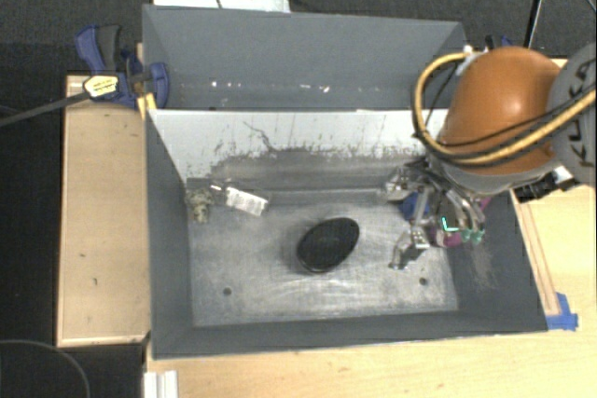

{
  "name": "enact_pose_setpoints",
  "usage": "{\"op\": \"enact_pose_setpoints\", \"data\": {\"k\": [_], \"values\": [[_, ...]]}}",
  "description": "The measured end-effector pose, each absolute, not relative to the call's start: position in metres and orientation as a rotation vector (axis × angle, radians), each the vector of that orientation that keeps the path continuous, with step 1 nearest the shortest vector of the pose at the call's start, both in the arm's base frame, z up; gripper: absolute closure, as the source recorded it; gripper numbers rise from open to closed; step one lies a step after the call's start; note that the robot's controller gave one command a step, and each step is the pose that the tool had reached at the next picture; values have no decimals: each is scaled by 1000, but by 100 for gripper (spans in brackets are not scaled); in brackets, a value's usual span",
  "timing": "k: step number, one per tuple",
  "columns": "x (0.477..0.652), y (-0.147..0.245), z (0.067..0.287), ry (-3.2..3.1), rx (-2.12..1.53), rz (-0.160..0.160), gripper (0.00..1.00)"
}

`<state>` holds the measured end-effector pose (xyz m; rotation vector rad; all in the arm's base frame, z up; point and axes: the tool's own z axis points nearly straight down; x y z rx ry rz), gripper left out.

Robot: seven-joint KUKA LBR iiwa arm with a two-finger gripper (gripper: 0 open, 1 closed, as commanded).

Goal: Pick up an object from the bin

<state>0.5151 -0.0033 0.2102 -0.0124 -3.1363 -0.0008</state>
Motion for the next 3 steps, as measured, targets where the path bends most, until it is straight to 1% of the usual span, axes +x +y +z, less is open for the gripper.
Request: {"op": "enact_pose_setpoints", "data": {"k": [1,2,3], "values": [[548,76,72,-3134,291,-1,0],[557,42,102,-3142,198,1,0],[575,65,110,-3130,314,-1,0]]}}
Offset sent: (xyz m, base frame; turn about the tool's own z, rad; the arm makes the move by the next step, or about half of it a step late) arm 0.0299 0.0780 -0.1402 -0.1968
